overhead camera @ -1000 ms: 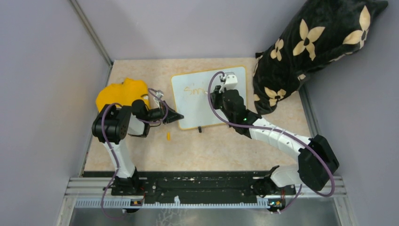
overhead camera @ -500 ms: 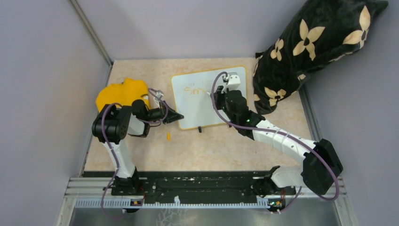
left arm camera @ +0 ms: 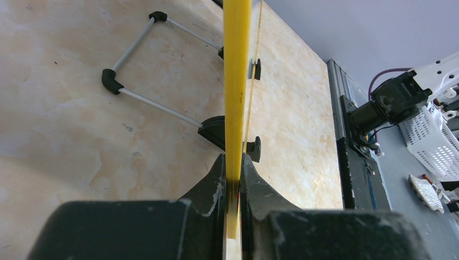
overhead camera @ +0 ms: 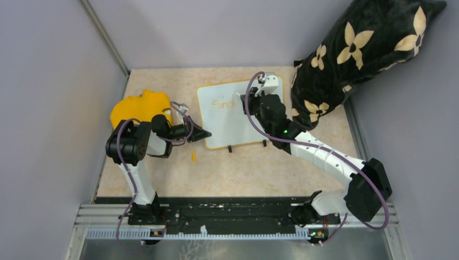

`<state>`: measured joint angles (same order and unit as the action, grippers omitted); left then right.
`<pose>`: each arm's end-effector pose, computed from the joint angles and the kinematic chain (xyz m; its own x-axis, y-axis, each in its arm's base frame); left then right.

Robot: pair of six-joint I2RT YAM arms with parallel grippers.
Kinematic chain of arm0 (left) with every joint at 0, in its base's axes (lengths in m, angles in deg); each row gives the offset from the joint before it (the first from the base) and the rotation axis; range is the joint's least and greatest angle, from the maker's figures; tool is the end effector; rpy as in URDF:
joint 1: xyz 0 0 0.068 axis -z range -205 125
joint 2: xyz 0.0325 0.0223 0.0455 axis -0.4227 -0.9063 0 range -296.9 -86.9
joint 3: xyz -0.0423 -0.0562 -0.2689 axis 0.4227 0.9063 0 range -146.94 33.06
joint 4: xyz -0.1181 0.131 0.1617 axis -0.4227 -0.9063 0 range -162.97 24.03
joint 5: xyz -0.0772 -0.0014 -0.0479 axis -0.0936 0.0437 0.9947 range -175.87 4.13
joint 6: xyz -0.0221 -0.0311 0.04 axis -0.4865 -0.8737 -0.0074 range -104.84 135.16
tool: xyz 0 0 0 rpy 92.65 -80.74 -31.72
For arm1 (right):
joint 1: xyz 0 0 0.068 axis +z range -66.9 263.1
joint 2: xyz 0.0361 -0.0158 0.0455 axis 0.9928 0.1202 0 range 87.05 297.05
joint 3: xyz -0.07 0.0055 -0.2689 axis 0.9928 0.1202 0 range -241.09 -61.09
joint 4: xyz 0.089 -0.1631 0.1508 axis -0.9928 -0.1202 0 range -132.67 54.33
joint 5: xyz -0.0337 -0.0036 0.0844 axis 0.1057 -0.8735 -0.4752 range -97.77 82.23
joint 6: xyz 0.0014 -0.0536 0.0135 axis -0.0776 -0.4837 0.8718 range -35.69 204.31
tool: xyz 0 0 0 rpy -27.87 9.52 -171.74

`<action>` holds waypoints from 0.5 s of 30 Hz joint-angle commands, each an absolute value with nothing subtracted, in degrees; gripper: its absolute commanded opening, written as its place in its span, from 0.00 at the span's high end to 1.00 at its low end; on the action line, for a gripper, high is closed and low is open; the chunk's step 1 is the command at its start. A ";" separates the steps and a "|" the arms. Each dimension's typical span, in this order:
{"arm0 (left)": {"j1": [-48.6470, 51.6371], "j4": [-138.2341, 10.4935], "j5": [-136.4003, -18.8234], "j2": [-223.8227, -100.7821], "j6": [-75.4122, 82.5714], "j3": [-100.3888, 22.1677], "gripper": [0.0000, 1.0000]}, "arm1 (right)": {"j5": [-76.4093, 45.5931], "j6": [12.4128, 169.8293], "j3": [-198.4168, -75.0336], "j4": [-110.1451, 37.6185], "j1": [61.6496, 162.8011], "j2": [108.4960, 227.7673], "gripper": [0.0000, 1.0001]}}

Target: Write a sentence on the whiteboard

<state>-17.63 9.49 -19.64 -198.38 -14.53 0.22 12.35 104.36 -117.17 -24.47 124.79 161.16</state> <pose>0.3030 -0.0739 0.1541 -0.5223 -0.1337 -0.8422 0.8049 0.2488 -0.5387 0.2205 0.1791 0.3480 -0.2101 0.2440 -0.9468 -0.3166 0.8992 0.3020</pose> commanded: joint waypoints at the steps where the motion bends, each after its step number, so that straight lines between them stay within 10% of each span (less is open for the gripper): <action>1: -17.62 7.50 -20.95 -199.69 -12.21 0.28 1.00 | 13.41 103.73 -121.74 -21.60 123.65 163.13 1.00; 15: -17.62 7.61 -21.01 -199.76 -12.26 0.32 1.00 | 12.79 104.90 -121.99 -22.16 122.27 165.69 1.00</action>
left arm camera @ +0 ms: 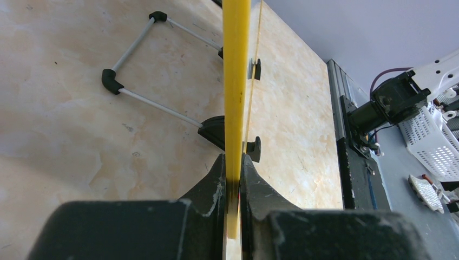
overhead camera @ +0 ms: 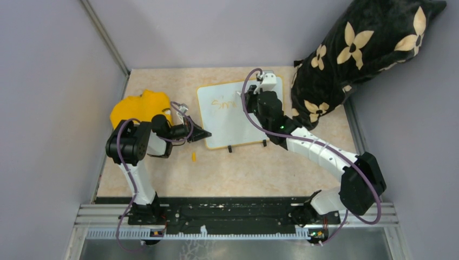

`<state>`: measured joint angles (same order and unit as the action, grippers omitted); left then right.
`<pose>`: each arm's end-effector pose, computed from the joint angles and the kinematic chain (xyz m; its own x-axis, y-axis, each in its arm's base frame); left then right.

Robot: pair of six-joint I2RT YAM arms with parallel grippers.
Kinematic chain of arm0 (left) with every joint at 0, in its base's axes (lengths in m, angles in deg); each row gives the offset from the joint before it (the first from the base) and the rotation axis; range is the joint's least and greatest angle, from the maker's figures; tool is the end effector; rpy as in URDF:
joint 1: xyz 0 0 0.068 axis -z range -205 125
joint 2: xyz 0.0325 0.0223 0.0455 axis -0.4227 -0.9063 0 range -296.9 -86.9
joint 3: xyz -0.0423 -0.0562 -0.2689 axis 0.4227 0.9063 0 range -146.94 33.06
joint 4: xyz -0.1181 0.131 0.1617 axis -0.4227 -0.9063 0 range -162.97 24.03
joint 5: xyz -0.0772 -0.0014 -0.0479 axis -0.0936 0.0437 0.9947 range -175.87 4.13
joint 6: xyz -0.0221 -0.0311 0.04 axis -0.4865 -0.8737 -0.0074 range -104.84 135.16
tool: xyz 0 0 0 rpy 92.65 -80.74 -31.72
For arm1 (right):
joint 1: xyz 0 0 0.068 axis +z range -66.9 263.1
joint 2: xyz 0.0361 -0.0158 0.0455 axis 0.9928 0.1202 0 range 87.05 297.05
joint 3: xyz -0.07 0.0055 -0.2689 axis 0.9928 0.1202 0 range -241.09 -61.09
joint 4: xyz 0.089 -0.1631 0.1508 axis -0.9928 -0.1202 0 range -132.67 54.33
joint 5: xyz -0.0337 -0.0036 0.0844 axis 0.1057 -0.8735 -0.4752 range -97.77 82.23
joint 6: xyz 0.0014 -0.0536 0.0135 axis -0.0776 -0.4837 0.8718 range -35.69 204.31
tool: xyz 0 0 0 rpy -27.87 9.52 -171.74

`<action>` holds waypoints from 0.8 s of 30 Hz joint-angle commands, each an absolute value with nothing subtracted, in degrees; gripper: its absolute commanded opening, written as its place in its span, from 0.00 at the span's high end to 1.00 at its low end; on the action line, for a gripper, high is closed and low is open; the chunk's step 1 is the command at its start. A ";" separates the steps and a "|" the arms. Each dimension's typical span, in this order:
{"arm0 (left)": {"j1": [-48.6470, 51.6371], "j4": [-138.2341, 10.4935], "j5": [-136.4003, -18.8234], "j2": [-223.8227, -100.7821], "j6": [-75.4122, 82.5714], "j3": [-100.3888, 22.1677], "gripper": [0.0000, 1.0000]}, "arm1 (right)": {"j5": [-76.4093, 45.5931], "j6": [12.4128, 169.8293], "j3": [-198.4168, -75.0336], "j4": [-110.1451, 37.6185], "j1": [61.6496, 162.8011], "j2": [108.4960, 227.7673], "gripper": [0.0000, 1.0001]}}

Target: Write a sentence on the whiteboard

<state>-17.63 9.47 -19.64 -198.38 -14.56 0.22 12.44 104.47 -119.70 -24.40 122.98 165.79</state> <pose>0.3030 -0.0739 0.1540 -0.5230 -0.1338 -0.8417 0.8045 0.2487 -0.5394 0.2415 0.1849 0.3409 -0.2280 0.2309 -0.9459 -0.2782 0.9155 0.2906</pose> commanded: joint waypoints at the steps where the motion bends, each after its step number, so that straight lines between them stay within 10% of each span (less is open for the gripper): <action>1: -17.62 7.62 -21.01 -199.79 -12.26 0.28 1.00 | 12.78 104.95 -121.70 -22.28 122.25 165.59 1.00; 24: -17.62 7.34 -21.01 -199.71 -12.18 0.22 1.00 | 11.78 108.79 -111.41 -23.10 122.22 160.82 1.00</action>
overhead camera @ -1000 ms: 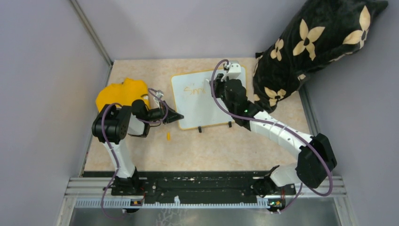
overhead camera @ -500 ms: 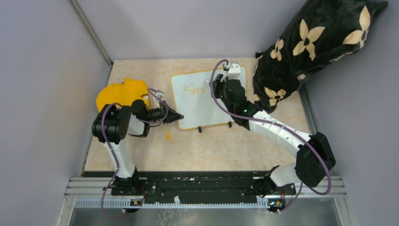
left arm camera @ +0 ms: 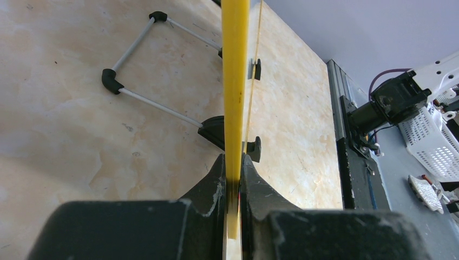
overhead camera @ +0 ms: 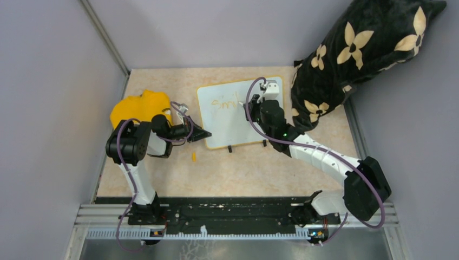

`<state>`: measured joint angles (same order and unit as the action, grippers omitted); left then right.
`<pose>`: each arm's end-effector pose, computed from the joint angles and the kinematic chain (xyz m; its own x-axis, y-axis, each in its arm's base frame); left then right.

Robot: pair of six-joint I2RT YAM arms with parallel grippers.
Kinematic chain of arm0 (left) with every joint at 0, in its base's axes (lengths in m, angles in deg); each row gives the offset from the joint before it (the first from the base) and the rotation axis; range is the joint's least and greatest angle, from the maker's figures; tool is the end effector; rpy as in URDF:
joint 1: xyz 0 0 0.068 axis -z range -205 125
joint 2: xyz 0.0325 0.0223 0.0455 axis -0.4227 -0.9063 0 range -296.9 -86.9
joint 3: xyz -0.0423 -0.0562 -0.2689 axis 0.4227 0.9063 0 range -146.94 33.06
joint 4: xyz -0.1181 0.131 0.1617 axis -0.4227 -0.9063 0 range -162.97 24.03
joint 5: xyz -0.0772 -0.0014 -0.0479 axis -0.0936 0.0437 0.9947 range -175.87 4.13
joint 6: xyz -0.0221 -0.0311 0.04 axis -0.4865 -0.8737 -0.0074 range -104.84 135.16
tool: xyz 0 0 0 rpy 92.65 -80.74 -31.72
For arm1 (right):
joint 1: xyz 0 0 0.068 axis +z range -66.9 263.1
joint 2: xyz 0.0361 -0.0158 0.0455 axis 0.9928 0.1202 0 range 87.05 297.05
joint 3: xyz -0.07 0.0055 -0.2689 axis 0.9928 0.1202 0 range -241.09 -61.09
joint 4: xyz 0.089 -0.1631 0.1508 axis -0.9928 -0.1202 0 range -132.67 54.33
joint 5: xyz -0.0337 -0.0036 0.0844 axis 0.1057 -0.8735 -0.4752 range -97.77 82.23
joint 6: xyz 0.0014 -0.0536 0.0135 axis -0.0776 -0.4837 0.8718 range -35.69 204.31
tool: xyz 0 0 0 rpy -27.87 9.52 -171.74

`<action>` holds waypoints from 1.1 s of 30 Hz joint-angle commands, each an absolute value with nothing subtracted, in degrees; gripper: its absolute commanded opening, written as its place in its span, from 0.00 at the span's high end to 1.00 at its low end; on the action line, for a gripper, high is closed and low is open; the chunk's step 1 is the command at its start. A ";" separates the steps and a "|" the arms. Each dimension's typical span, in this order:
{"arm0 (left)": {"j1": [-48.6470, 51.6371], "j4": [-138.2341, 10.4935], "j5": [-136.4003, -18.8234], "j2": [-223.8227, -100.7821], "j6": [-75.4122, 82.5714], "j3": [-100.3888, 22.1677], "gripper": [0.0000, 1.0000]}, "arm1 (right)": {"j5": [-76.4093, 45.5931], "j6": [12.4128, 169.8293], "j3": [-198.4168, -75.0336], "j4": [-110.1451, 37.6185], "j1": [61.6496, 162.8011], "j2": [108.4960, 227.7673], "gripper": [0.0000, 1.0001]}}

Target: Write a sentence on the whiteboard

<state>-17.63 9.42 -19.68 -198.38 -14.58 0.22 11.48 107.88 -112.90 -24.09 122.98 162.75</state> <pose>0.3030 -0.0739 0.1540 -0.5240 -0.1341 -0.8411 0.8036 0.2493 -0.5404 0.2283 0.1746 0.3163 -0.2932 0.2470 -0.9236 -0.2628 0.9080 0.3262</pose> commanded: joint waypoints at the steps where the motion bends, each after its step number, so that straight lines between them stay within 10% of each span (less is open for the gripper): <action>1: -17.62 7.33 -21.01 -199.73 -12.17 0.19 1.00 | 11.70 108.92 -110.99 -23.12 122.28 160.58 1.00; 33: -17.62 7.06 -20.96 -199.84 -12.26 0.14 1.00 | 11.31 108.02 -114.43 -23.19 121.95 159.89 1.00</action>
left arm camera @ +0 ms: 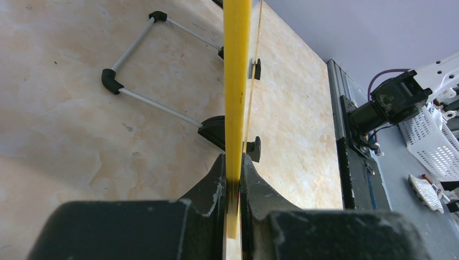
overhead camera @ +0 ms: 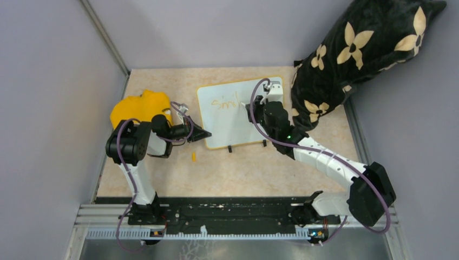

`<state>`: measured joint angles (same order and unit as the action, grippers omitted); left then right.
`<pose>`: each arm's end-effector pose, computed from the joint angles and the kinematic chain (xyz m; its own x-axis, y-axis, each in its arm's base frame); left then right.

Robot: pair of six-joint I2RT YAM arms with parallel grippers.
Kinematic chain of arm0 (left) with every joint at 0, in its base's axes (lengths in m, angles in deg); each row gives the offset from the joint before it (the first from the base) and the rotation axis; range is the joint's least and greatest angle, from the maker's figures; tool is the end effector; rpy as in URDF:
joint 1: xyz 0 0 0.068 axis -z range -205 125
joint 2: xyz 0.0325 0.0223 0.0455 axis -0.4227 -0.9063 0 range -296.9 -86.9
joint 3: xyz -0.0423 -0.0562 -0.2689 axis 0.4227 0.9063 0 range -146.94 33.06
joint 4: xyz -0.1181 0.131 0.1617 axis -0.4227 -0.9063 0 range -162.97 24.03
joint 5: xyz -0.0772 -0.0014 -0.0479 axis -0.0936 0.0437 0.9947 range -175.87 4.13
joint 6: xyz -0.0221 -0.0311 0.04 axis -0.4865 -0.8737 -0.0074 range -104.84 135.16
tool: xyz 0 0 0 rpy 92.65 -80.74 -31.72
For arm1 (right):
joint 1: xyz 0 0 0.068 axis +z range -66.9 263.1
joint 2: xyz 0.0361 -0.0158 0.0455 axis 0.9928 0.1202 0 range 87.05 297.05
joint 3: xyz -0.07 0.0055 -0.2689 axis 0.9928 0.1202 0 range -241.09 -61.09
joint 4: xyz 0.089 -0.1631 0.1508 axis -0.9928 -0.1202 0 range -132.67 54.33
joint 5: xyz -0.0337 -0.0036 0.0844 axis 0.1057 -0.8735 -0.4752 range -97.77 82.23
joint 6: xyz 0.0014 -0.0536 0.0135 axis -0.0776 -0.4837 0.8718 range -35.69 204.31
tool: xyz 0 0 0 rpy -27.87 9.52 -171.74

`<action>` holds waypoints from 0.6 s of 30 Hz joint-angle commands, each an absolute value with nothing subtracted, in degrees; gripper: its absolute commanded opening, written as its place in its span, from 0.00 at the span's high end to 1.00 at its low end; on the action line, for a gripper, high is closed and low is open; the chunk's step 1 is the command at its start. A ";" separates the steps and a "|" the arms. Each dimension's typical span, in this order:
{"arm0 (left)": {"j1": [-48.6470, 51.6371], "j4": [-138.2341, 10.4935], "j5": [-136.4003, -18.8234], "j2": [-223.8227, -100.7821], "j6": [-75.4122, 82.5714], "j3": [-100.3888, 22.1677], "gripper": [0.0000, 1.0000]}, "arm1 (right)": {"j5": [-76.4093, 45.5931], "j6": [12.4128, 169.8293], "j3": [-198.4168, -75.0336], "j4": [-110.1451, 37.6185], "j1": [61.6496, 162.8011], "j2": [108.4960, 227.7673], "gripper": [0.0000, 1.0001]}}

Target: Write a sentence on the whiteboard

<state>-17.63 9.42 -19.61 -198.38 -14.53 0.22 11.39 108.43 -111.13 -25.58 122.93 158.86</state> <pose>0.3030 -0.0739 0.1540 -0.5234 -0.1333 -0.8416 0.8044 0.2484 -0.5397 0.2160 0.1641 0.3208 -0.2883 0.2622 -0.9210 -0.2634 0.9030 0.3395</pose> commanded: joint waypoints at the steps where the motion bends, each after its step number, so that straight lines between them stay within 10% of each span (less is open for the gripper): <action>1: -17.62 7.06 -21.00 -199.84 -12.26 0.11 1.00 | 11.28 108.03 -114.44 -23.19 121.74 160.12 1.00; 18: -17.62 7.09 -20.99 -199.84 -12.26 0.10 1.00 | 12.34 108.89 -112.42 -23.34 119.26 159.59 1.00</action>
